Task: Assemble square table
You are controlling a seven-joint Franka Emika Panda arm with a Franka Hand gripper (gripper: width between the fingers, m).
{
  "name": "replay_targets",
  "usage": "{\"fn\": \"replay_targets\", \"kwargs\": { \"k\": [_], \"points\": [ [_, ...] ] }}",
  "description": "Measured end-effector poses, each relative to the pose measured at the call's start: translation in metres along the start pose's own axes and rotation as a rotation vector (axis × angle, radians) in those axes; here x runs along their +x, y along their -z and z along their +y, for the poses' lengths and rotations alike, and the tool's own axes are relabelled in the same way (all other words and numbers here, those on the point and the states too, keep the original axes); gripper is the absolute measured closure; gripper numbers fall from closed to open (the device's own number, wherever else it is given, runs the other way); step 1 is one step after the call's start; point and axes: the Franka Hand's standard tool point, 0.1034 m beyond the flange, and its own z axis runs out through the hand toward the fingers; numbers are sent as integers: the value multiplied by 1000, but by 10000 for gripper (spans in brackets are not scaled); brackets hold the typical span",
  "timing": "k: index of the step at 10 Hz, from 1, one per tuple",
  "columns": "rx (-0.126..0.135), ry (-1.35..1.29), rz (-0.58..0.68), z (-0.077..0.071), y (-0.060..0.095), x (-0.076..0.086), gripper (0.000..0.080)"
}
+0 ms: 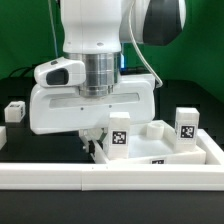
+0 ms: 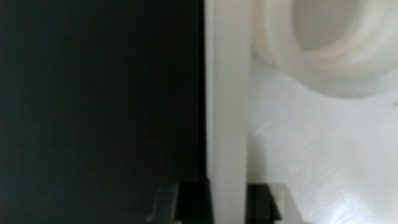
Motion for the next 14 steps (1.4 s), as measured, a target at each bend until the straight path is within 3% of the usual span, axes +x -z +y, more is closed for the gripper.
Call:
{"fn": "replay_targets", "kwargs": {
  "k": [3,4,5,10,14],
  "points": [
    [-23,224,-4,-1,0,3,742],
    [-44,312,3,-4,2,8,742],
    [-90,382,22,-3,5,16,742],
    [-111,676,-1,5,7,15,741],
    [-148,965,-23,-7,9,28,740]
  ]
}}
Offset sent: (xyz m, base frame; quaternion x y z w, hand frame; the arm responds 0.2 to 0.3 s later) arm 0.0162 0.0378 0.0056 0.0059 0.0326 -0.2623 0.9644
